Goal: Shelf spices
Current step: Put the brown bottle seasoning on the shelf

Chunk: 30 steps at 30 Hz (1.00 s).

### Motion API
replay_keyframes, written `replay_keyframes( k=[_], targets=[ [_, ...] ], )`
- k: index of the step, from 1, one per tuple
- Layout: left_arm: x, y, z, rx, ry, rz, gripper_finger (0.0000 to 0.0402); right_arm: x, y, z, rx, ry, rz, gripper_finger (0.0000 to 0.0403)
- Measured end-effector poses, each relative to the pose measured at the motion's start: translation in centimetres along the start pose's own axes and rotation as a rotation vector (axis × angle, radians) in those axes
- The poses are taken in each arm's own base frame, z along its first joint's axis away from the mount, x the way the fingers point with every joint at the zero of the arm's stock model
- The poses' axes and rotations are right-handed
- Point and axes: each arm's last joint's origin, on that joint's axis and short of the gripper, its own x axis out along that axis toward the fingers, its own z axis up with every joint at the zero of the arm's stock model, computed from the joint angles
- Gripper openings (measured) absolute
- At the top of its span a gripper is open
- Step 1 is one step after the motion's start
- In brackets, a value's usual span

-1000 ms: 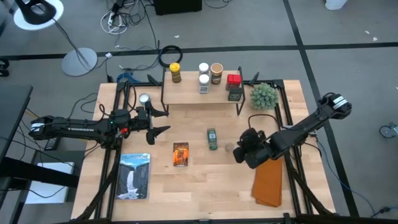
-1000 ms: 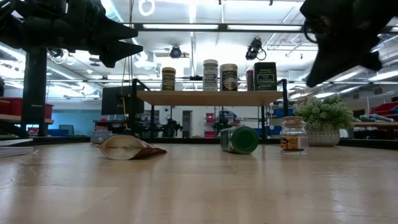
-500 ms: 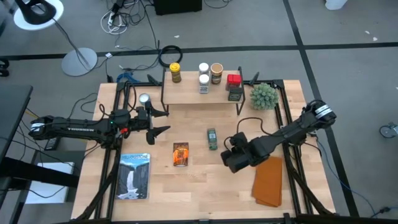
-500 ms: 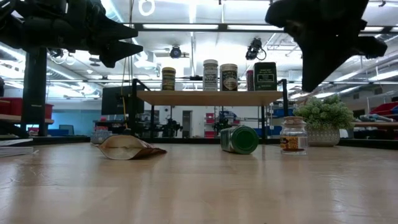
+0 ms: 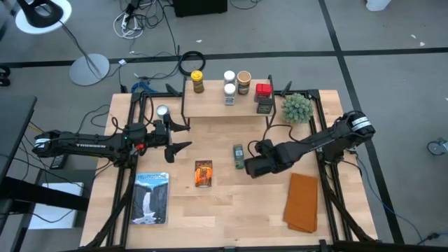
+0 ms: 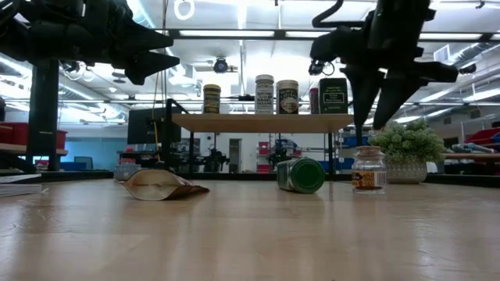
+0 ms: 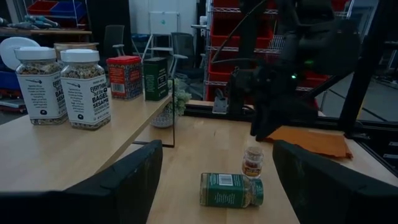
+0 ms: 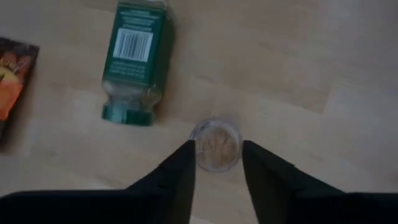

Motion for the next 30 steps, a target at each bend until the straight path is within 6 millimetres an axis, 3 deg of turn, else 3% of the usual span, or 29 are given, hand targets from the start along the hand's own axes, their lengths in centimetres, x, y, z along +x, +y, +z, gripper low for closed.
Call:
replay_keyframes(
  k=[7,12,23,30],
  targets=[
    [0.0,0.0,0.0,0.000,0.000,0.000,0.0309,0.5,0.1,1.3,0.022,0.065,0.002,0.0203],
    [0.0,0.0,0.0,0.000,0.000,0.000,0.0309,0.6,0.4,1.4,0.023,0.064,0.032,0.0230],
    [0.0,0.0,0.0,0.000,0.002,0.000,0.0309,4.4,1.0,0.2,-0.025,0.173,-0.102,0.0201],
    [0.0,0.0,0.0,0.000,-0.001,0.000,0.0309,4.4,1.0,1.3,-0.056,0.163,-0.082,0.0174]
  ],
)
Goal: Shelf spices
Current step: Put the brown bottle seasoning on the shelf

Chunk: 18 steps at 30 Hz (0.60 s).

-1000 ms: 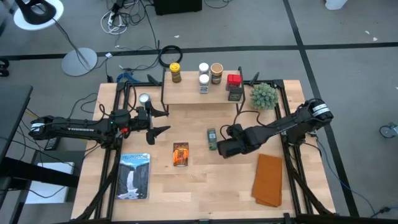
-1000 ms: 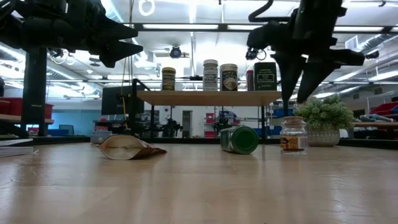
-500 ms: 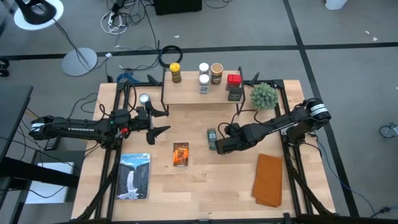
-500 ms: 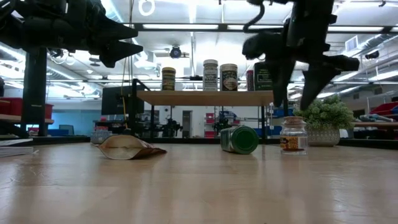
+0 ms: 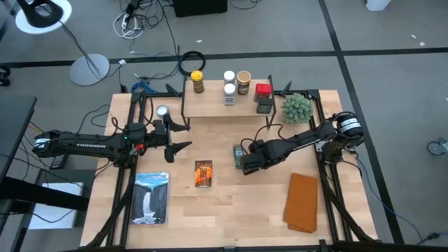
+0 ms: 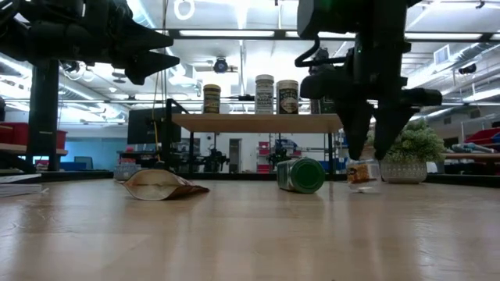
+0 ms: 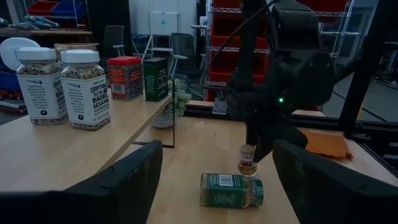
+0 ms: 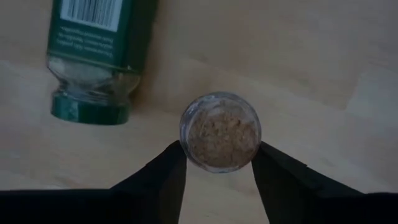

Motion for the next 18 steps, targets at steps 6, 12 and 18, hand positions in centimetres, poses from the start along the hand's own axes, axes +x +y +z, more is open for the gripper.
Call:
replay_keyframes(
  k=[6,12,18],
  targets=[
    [0.0,0.0,0.0,0.000,0.002,0.000,0.0309,0.1,-0.2,1.2,-0.030,-0.002,-0.002,0.0175],
    [0.0,0.0,0.0,0.000,0.001,0.000,0.0309,0.2,-0.1,1.7,-0.100,-0.008,0.011,0.0154],
    [0.0,0.0,0.0,0.000,0.001,0.000,0.0309,0.1,0.0,1.5,-0.138,-0.027,0.014,0.0124]
  ],
)
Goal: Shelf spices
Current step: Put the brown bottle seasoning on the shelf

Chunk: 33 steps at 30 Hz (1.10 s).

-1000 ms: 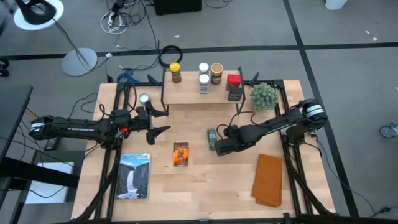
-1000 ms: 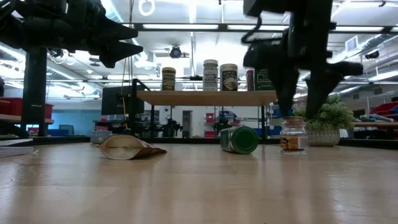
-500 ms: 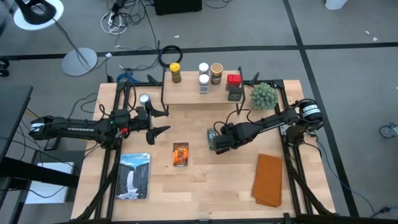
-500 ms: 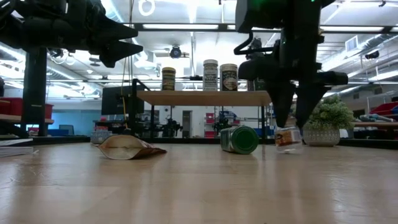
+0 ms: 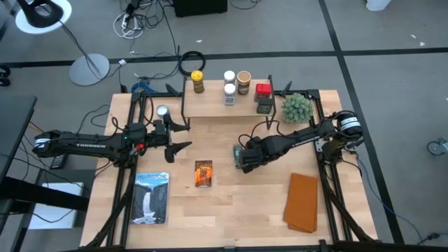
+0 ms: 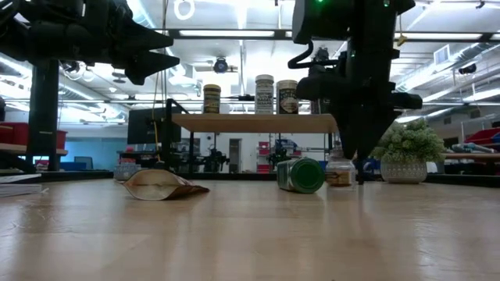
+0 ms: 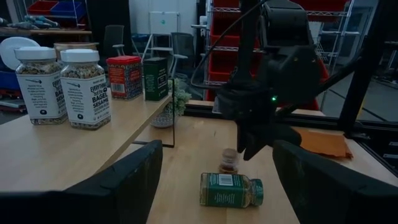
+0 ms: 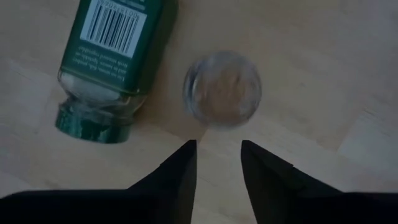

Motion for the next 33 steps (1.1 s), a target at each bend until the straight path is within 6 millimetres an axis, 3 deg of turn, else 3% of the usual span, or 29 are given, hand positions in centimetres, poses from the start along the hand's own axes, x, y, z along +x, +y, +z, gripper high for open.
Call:
replay_keyframes(
  k=[10,15,24,33],
  targets=[
    [0.0,0.0,0.0,0.000,0.000,0.000,0.0309,-0.2,0.3,-1.0,-0.052,0.063,0.028,0.0125],
    [0.0,0.0,0.0,0.000,0.000,0.000,0.0309,-1.7,-0.1,-0.8,-0.044,0.059,0.077,0.0136],
    [0.0,0.0,0.0,0.000,0.000,-0.001,0.0309,-6.2,-1.7,0.1,-0.030,-0.239,0.150,0.0146],
    [0.0,0.0,0.0,0.000,0.000,0.000,0.0309,-6.5,-1.6,1.3,-0.067,-0.331,0.171,0.0145]
  ],
)
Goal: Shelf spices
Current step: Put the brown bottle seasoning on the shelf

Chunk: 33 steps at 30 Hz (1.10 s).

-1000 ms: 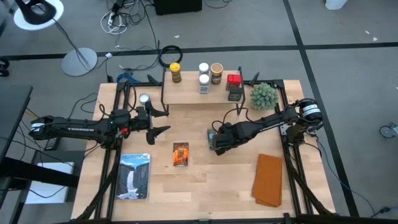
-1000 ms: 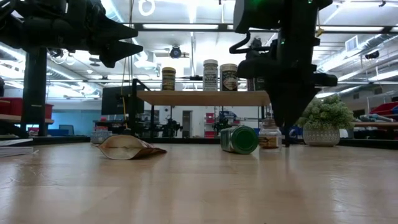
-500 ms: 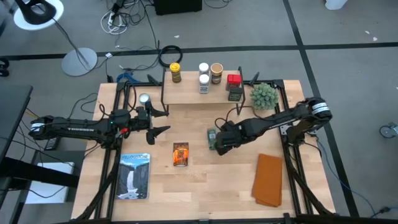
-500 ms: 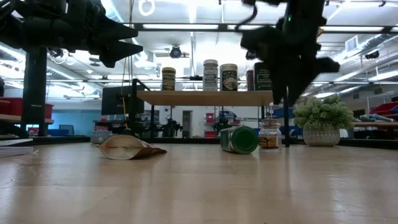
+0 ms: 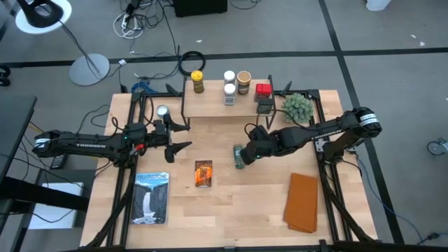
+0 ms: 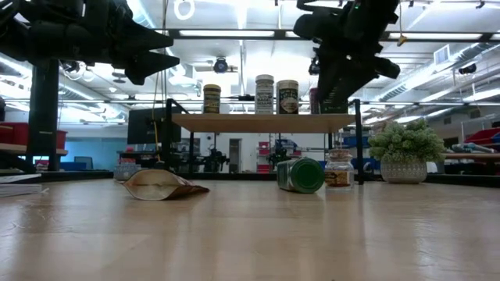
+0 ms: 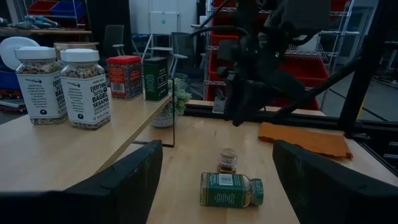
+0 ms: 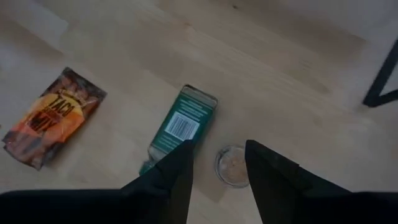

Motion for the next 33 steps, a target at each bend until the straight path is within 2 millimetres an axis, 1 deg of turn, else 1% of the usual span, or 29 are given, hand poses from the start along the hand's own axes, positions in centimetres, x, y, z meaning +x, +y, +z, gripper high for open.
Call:
replay_keyframes(
  k=[9,16,18,21,23,28,33],
  targets=[
    [0.00,0.00,0.00,0.000,0.000,0.000,0.0309,0.04,0.42,0.29,0.001,-0.007,0.049,0.0145],
    [0.00,0.00,0.00,0.000,0.000,0.000,0.0309,0.08,0.46,0.08,0.018,0.099,0.097,0.0148],
    [0.00,0.00,0.01,0.000,-0.001,-0.001,0.0309,0.14,0.35,0.00,0.024,0.163,0.114,0.0155],
    [0.00,0.00,0.00,0.000,0.000,0.000,0.0309,0.12,0.43,-0.11,-0.018,0.231,0.158,0.0170],
    [0.00,0.00,0.00,0.000,0.000,0.000,0.0309,0.10,0.46,-0.14,-0.026,0.223,0.156,0.0180],
    [0.00,0.00,0.00,0.000,0.000,0.000,0.0309,0.13,0.37,0.07,-0.033,0.125,0.104,0.0197],
    [0.00,0.00,0.00,0.000,0.000,0.000,0.0309,0.12,0.36,0.09,-0.036,0.104,0.093,0.0223]
  ],
)
